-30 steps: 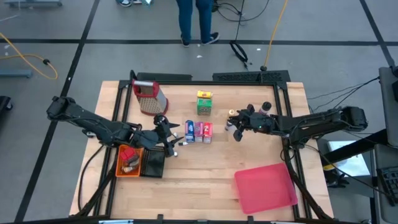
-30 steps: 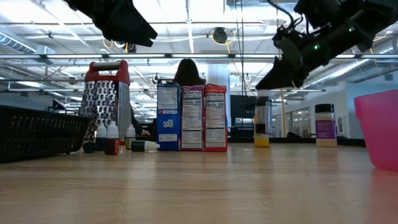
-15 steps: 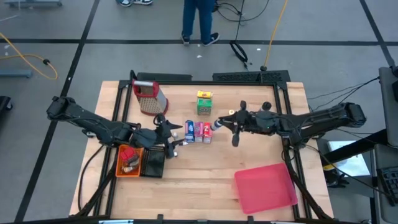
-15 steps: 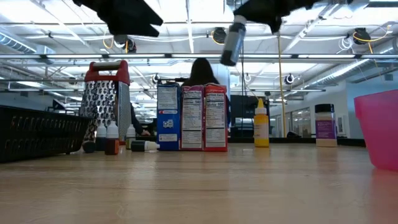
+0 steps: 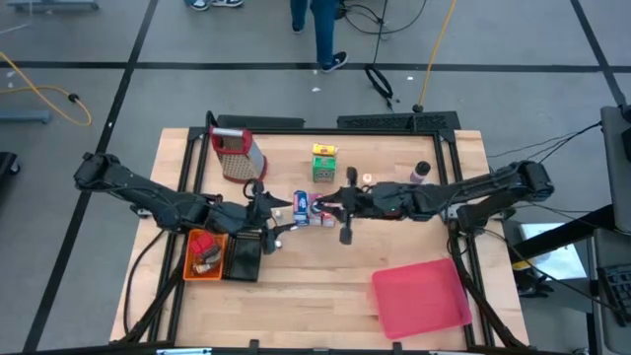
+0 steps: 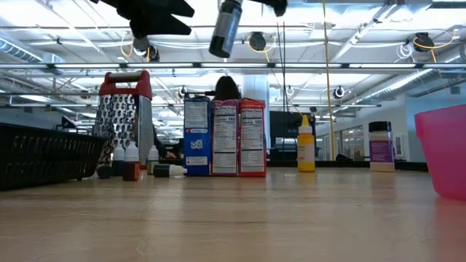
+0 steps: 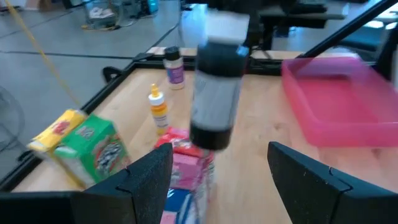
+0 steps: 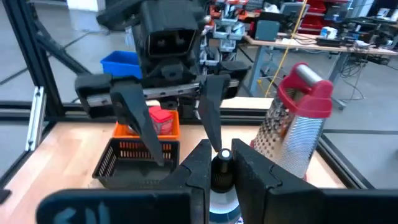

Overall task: Pick & Place Kitchen Items
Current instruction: Put the black food coloring bottle into the black bin

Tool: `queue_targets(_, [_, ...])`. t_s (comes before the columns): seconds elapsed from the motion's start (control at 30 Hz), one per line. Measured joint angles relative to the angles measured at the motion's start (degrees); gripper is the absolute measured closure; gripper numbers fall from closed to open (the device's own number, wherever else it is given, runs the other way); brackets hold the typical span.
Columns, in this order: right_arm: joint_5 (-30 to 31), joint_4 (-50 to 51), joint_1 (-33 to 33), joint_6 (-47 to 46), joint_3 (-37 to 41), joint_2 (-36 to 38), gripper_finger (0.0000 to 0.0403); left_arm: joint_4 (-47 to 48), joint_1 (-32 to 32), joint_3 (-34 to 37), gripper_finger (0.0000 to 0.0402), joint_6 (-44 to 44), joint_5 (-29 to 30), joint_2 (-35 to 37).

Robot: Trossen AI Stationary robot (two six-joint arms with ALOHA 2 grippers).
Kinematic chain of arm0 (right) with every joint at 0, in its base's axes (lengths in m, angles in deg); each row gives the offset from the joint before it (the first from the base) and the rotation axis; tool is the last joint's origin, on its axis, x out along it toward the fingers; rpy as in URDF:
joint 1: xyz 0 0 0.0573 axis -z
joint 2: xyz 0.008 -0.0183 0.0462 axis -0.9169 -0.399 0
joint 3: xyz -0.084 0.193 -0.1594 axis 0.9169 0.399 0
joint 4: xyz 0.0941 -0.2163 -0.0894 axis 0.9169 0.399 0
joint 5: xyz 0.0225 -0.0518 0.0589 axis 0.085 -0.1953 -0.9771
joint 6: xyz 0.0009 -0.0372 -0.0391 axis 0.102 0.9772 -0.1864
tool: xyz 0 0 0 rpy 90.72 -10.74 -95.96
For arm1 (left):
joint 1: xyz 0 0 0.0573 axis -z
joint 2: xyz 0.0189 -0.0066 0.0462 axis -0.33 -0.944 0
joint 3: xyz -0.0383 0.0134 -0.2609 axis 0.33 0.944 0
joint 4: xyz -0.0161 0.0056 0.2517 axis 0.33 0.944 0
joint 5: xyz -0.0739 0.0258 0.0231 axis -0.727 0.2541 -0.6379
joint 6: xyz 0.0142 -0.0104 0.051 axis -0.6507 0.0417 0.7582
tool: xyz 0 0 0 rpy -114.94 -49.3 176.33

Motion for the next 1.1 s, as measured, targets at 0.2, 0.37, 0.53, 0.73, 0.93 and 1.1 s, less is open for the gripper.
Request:
queue_targets(0.2, [-1.48,-0.76,0.04,0.87,-5.02,-5.16,0.0368,-2.06,0.0,0.0,0.0135,1.03,-2.6,-0.02])
queue_targets(0.37, [-3.62,-1.18,0.0,1.88,-8.24,-7.51,0.0368,-3.05,-0.19,0.02,0.0135,1.32,-2.57,-2.11])
queue_targets(0.53, [-4.7,-0.89,0.02,2.55,-9.46,-8.04,0.0368,-5.69,-1.01,-0.02,0.0135,1.61,-2.71,-5.89])
queue_targets(0.73, [-4.7,-0.02,0.0,2.76,-9.59,-8.02,0.0368,-7.6,-1.25,0.02,0.0161,3.7,-3.11,-7.65])
queue_targets(0.93, [-4.94,0.87,0.0,2.45,-9.61,-7.95,0.0368,-7.96,-1.22,0.07,0.0265,4.59,-4.04,-6.73])
queue_targets(1.1, [-4.83,1.69,-0.02,2.42,-9.63,-7.93,0.0368,-7.82,-1.22,0.07,0.0288,4.55,-4.99,-6.75])
